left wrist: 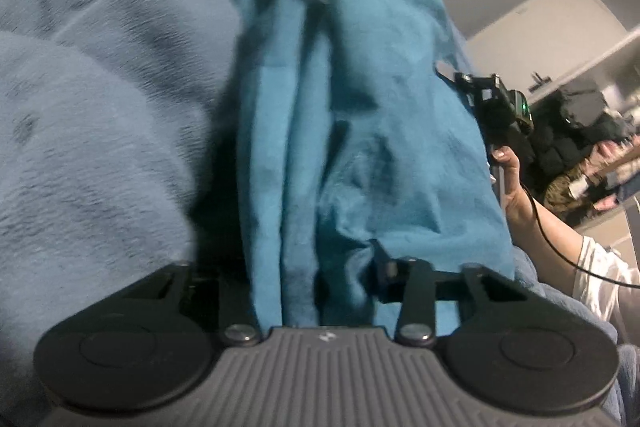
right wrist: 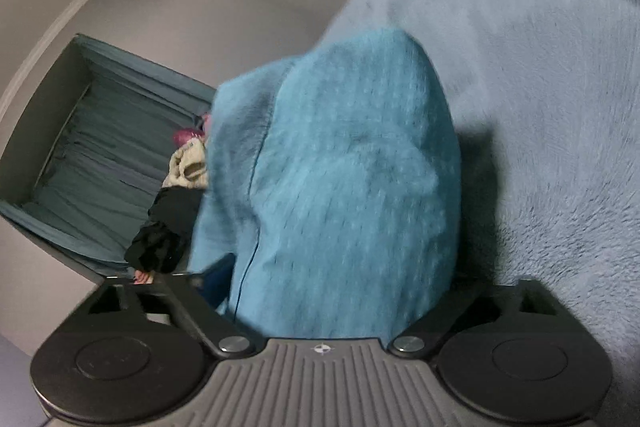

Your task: Fold large clothes

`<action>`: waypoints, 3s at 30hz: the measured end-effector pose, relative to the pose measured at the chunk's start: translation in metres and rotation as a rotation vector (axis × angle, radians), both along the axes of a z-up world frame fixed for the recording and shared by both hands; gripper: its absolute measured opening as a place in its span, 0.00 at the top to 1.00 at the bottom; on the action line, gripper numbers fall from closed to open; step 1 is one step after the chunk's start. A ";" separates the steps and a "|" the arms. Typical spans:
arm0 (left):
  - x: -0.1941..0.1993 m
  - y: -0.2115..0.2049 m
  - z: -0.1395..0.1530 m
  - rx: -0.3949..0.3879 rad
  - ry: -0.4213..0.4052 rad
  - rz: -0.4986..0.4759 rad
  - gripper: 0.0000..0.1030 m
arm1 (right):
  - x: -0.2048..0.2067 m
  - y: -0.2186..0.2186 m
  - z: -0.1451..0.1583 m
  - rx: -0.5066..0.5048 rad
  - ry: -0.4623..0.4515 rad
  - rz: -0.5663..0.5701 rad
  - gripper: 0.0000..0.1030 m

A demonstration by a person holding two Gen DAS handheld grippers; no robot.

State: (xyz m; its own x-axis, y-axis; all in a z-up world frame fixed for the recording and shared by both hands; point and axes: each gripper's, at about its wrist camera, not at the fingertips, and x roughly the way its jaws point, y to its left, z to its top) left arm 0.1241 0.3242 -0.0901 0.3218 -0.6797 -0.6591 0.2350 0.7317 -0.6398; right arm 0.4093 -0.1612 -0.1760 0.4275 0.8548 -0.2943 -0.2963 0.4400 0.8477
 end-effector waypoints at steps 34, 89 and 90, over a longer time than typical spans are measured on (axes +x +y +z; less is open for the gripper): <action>0.137 -0.207 -0.029 0.114 -0.163 0.064 0.69 | 0.137 -0.164 0.081 -0.316 -0.083 -0.377 0.09; 0.173 -0.287 -0.019 0.451 -0.517 0.085 0.44 | -0.084 -0.070 0.046 -1.000 -0.529 -0.384 0.87; 0.171 -0.287 -0.005 0.439 -0.563 0.113 0.44 | -0.086 -0.072 0.053 -0.974 -0.540 -0.397 0.82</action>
State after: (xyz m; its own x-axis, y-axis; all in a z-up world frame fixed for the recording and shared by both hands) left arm 0.2954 0.0376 -0.0949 0.7457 -0.3332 -0.5770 0.3505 0.9326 -0.0856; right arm 0.3235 -0.2335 -0.1231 0.8815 0.1491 -0.4480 -0.2099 0.9736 -0.0890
